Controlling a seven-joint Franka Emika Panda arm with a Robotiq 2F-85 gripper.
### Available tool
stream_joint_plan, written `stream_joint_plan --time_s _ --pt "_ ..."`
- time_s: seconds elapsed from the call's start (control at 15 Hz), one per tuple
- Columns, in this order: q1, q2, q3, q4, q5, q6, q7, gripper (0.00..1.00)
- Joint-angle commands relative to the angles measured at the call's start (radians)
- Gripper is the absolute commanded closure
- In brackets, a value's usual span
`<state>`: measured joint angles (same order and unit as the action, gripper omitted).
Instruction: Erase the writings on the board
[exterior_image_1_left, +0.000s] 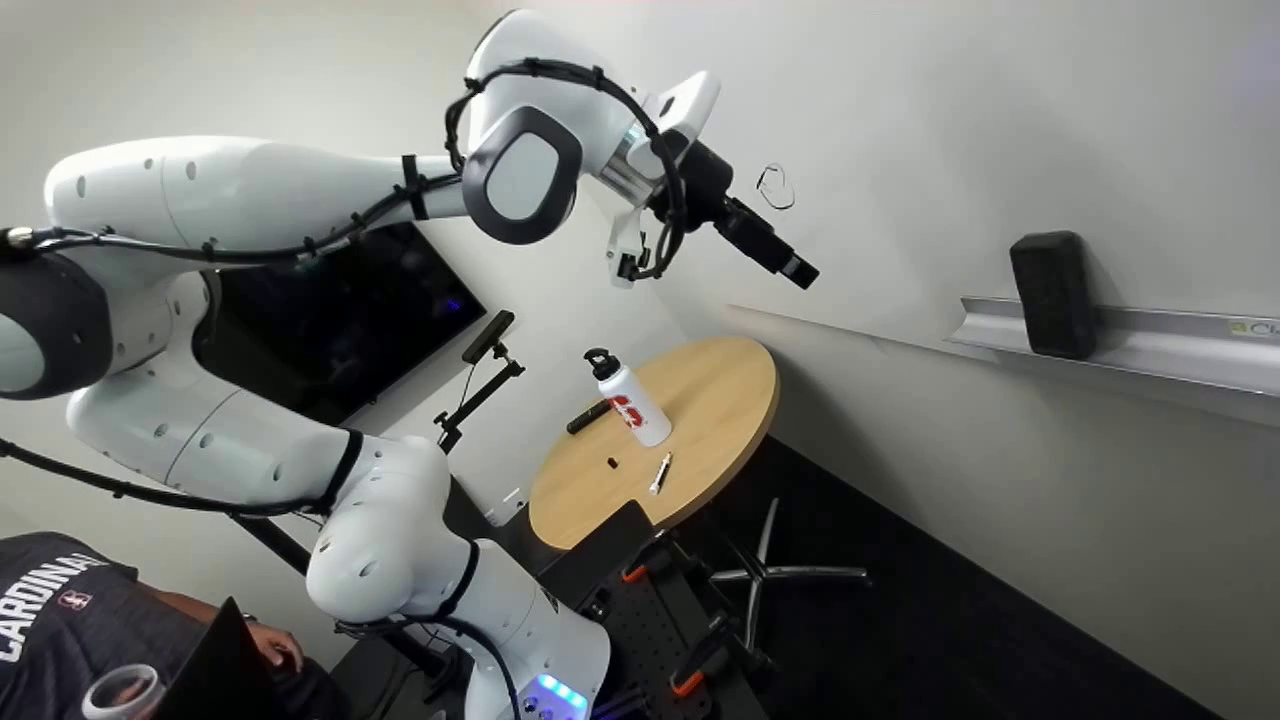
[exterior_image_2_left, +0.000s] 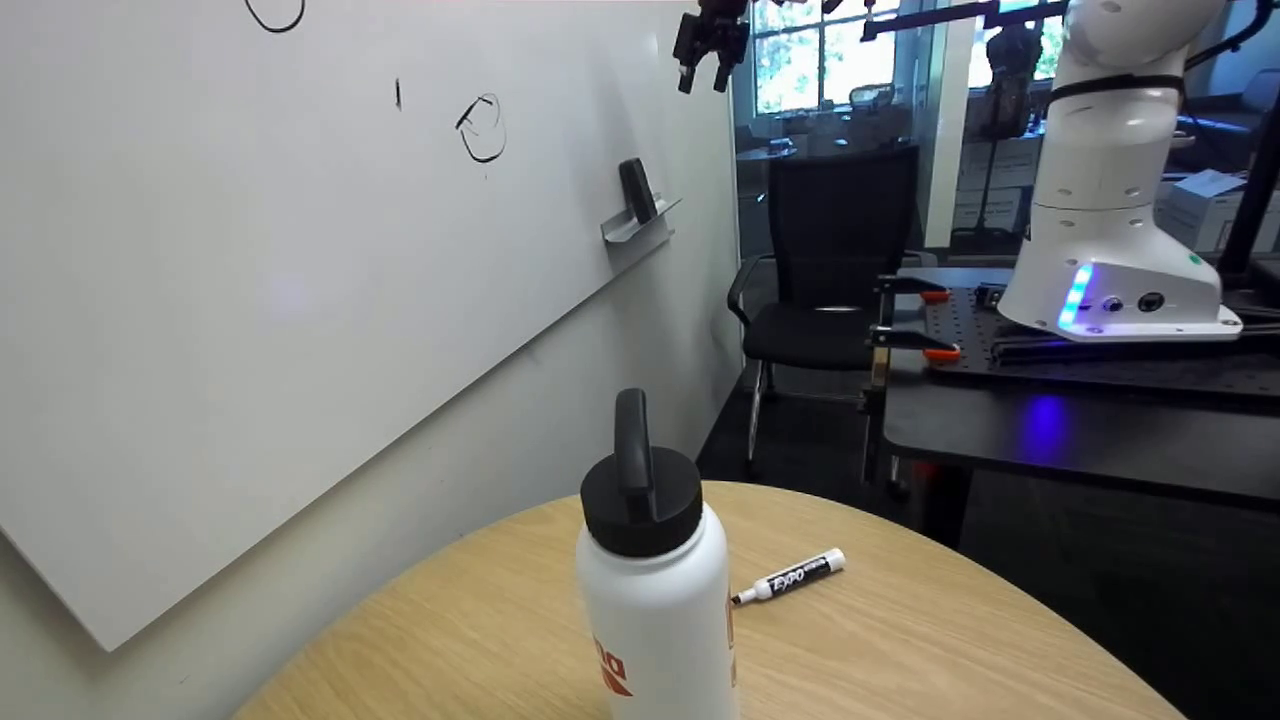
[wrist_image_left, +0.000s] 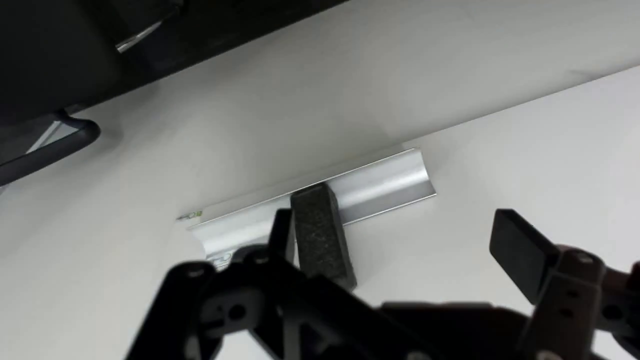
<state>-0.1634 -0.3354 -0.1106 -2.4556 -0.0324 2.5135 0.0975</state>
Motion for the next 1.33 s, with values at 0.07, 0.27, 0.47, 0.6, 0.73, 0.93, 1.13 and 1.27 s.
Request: stream_joint_plan --time_s 0.07,0.27,0.47,0.6,0.73,0.93,1.13,1.27 --pt "-0.003 0.026 0.001 0.007 -0.002 0.007 0.006 0.0" --pt "-0.002 0.027 0.004 0.013 -0.003 0.007 0.007 0.0" --pt "-0.007 0.041 0.002 0.005 -0.006 0.075 0.013 0.0" --pt "0.007 0.073 -0.02 -0.016 0.008 0.21 -0.056 0.0" --pt "0.004 0.124 -0.029 -0.037 -0.002 0.376 -0.086 0.0" --pt "0.018 0.243 -0.063 -0.042 0.013 0.572 -0.174 0.0" --pt "0.07 0.345 -0.101 -0.034 0.111 0.676 -0.305 0.0" --pt "0.066 0.388 -0.08 -0.03 0.169 0.706 -0.375 0.0"
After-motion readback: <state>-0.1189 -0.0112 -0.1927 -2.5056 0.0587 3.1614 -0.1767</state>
